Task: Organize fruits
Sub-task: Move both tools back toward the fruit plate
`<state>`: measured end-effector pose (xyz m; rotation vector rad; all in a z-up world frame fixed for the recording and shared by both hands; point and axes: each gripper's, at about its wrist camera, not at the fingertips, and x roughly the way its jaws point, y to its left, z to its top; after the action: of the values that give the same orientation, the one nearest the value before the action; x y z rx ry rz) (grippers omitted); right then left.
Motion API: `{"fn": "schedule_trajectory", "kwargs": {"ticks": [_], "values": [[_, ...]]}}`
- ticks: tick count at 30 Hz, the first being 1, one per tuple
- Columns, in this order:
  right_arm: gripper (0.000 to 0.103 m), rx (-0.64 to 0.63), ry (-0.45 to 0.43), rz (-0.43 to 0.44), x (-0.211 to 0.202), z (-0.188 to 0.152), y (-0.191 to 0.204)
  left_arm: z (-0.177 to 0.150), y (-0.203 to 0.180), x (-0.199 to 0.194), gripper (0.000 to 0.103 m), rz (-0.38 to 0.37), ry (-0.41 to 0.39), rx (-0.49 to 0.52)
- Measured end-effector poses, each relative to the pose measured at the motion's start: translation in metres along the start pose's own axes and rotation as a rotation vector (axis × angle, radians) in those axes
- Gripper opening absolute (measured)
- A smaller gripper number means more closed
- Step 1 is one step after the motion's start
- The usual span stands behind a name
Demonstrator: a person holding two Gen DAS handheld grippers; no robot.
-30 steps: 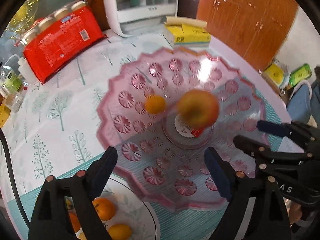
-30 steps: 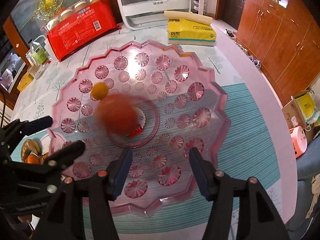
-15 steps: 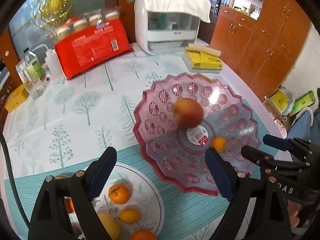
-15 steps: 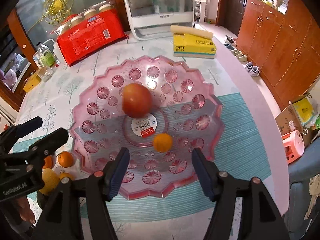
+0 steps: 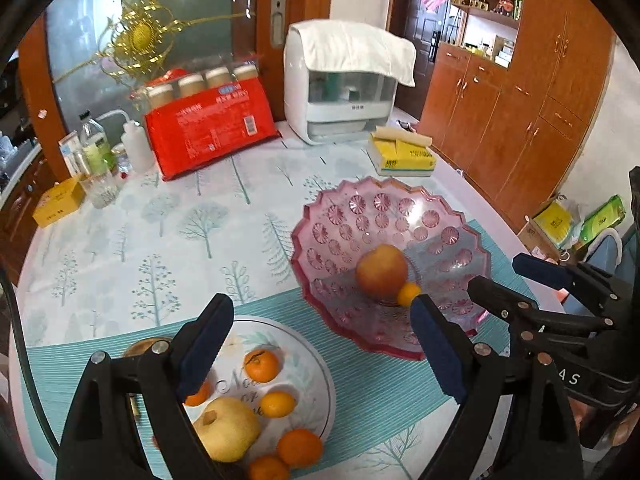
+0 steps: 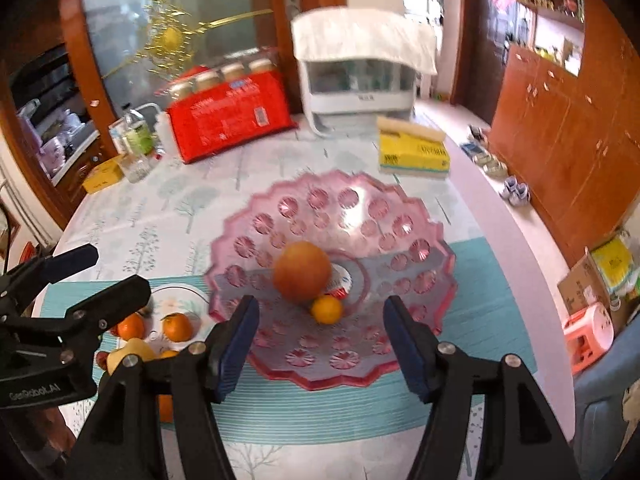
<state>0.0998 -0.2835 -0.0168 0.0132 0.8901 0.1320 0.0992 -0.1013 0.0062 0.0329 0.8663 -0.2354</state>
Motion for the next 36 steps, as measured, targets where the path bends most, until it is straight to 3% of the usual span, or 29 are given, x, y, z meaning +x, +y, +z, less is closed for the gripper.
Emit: {"fn": "schedule_trajectory", "kwargs": {"ticks": [6, 12, 22, 29, 33, 36], "values": [[0.065, -0.057, -0.027, 0.055, -0.016, -0.002, 0.026, -0.013, 0.019, -0.030, 0.089, 0.038, -0.026, -0.031], [0.065, -0.120, -0.014, 0.141, -0.019, -0.008, 0.057, -0.032, 0.055, -0.060, 0.089, 0.164, -0.040, -0.076], [0.065, -0.281, 0.037, 0.199, -0.010, -0.022, 0.124, -0.070, 0.133, -0.095, 0.092, 0.268, -0.015, -0.268], [0.065, -0.347, 0.082, 0.270, 0.000, -0.034, 0.158, -0.107, 0.149, -0.091, 0.092, 0.341, 0.041, -0.309], [0.065, -0.361, 0.111, 0.295, 0.010, -0.038, 0.167, -0.131, 0.148, -0.074, 0.092, 0.340, 0.106, -0.332], [0.065, -0.355, 0.136, 0.310, 0.019, -0.042, 0.170, -0.149, 0.146, -0.052, 0.092, 0.293, 0.183, -0.355]]}}
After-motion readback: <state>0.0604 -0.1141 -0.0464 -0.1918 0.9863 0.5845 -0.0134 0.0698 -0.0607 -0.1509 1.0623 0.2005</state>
